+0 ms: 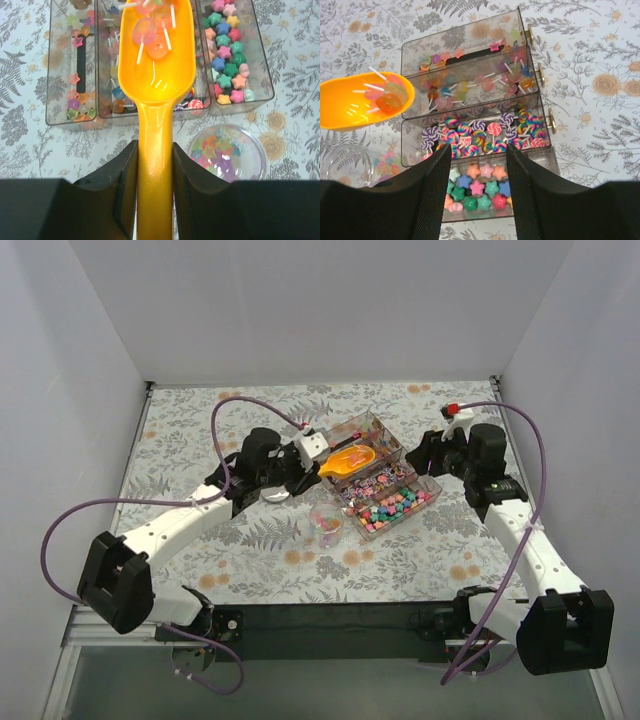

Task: Pack the candies
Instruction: Scoop the fake candies from the storage box, then place the fake candies in the packing bottle.

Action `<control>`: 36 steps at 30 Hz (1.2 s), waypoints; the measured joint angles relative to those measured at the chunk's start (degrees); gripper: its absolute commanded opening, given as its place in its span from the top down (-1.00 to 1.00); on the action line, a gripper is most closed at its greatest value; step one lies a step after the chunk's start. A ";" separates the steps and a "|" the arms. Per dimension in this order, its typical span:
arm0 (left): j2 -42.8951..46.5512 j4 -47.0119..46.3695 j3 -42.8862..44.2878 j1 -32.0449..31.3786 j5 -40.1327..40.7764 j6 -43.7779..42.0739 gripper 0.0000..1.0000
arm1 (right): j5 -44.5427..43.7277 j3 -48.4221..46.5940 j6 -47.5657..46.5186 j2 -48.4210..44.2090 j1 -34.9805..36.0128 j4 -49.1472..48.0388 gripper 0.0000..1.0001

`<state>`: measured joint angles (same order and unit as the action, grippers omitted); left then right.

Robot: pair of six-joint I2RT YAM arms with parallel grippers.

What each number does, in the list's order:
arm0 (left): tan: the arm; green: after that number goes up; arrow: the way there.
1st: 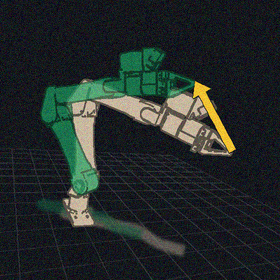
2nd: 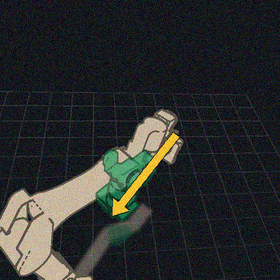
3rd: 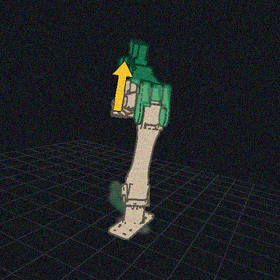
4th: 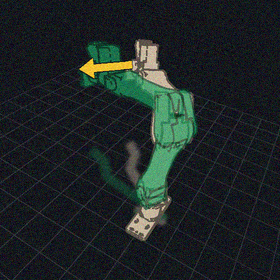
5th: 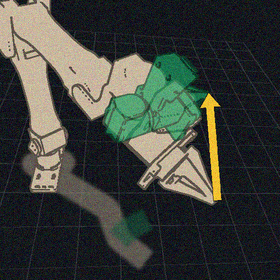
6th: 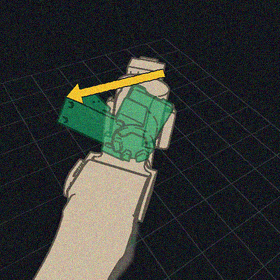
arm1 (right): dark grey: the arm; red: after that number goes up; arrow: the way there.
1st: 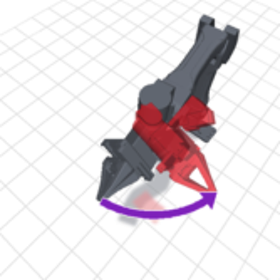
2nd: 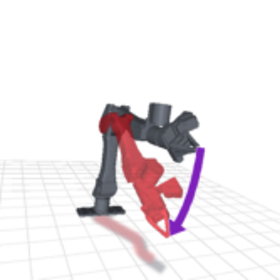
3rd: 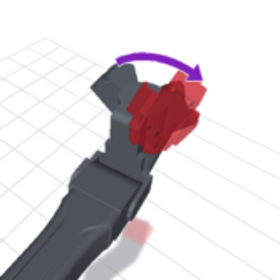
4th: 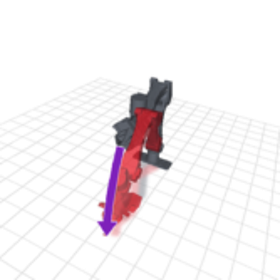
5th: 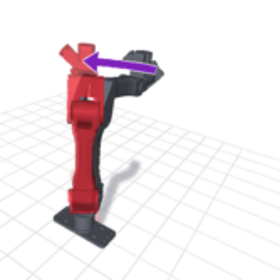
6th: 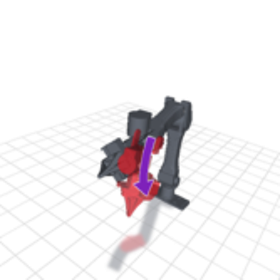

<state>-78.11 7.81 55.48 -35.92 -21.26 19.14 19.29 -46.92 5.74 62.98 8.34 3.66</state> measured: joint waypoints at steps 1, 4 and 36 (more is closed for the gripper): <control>1.29 0.83 -0.70 0.72 -0.87 -0.74 1.00 | 0.22 0.72 0.24 -0.66 0.11 0.07 -0.10; 4.52 3.13 -2.29 3.04 -3.06 -3.15 1.00 | 0.61 2.32 0.87 -1.81 0.76 0.39 -0.10; 21.24 32.94 -5.73 7.85 -7.89 -22.21 1.00 | 0.52 9.33 1.81 -8.57 3.21 1.01 -0.18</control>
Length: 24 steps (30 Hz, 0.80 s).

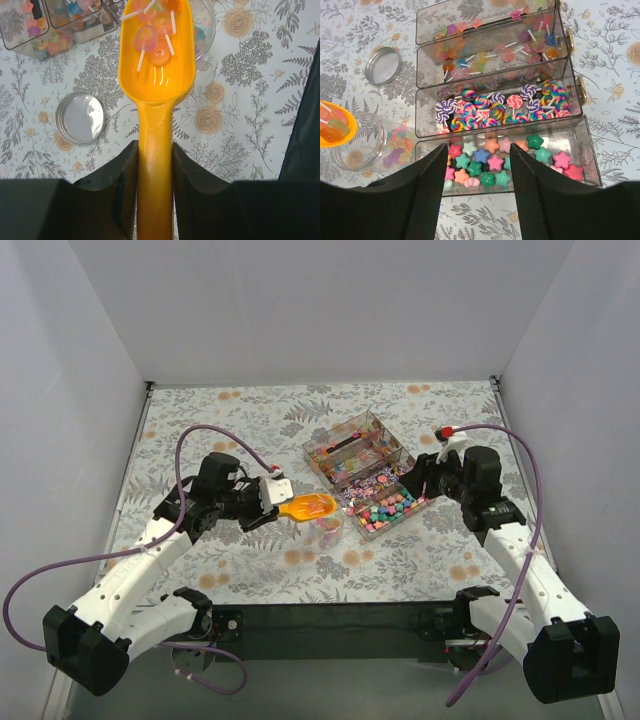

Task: Pack the candies
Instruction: Place the fake candies in the packing bottle.

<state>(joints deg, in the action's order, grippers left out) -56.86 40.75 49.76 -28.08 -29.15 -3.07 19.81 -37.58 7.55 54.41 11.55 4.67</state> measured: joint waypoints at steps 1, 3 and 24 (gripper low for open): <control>-0.02 0.26 0.00 0.00 0.37 -0.15 1.00 | -0.24 0.00 0.00 -0.24 0.09 -0.02 -0.19; -0.02 1.09 0.11 0.00 1.07 -0.44 1.00 | -0.46 0.00 0.00 -0.72 0.09 -0.02 -0.19; -3.56 10.97 7.93 -3.39 8.55 -2.99 1.00 | -3.41 1.95 0.46 -2.84 0.22 0.09 -0.36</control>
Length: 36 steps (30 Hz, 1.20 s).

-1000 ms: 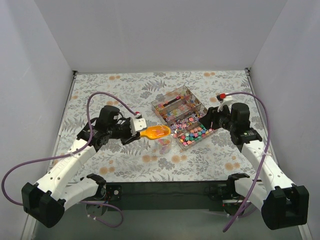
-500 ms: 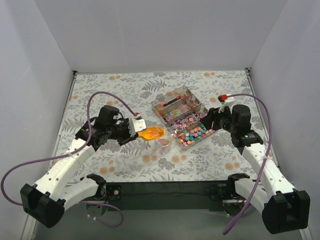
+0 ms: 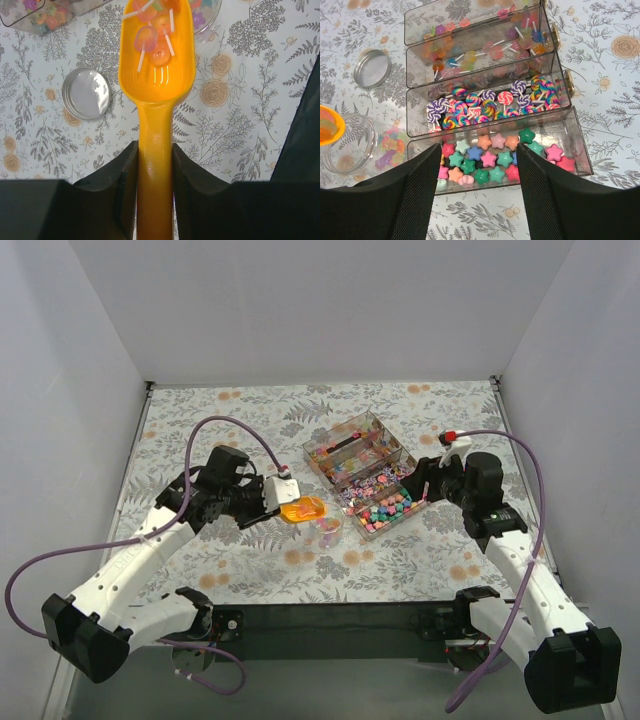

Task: Pack the candies
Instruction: Place the fake candies in the packing bottle.

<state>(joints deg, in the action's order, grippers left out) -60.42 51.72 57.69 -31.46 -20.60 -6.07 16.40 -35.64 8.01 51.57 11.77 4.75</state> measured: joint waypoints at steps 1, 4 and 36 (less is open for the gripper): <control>-0.26 0.37 0.31 -0.28 0.50 -0.07 1.00 | -0.24 0.07 0.04 -0.26 -0.02 -0.02 -0.37; -0.83 1.84 1.31 -1.40 1.92 -0.20 1.00 | -0.98 0.33 0.31 -1.07 0.00 -0.04 -0.41; -11.50 13.49 15.26 -13.16 15.93 1.92 1.00 | -4.04 2.54 1.14 -2.60 0.00 -0.09 -0.62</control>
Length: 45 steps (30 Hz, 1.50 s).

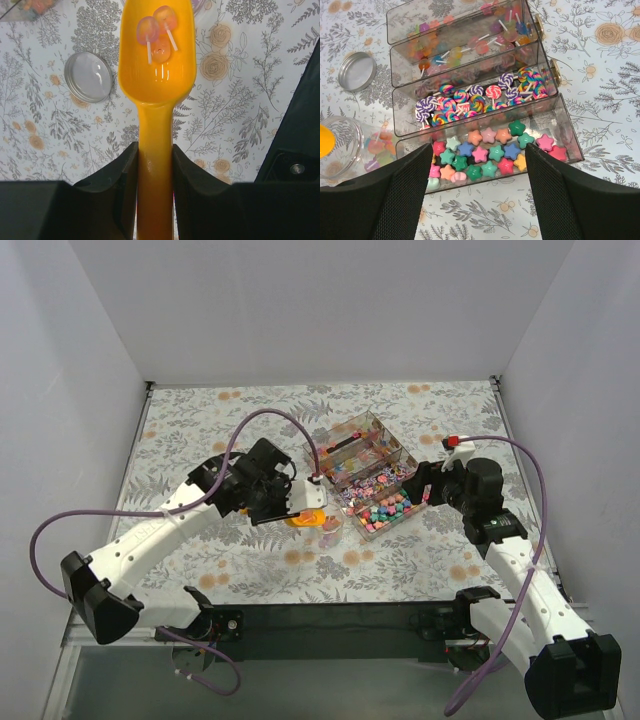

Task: Pack the candies
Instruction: Place the fake candies in the packing bottle.

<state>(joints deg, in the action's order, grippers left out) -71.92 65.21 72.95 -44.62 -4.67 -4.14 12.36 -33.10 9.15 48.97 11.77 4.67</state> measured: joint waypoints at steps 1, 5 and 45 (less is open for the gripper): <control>-0.50 0.42 0.15 -0.44 0.59 0.17 1.00 | 0.00 0.00 0.00 -0.04 0.00 0.00 -0.64; -2.78 2.05 1.16 -2.36 3.28 1.27 1.00 | -0.02 0.02 0.17 -0.48 0.00 0.00 -0.67; -13.38 5.09 15.69 -13.57 18.47 12.17 1.00 | 2.60 -0.98 1.42 2.89 0.00 0.42 -0.97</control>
<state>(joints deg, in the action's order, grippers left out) -85.30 70.30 88.64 -58.19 13.80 8.03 14.96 -34.09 10.57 51.86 11.77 5.08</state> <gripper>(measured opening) 0.269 0.983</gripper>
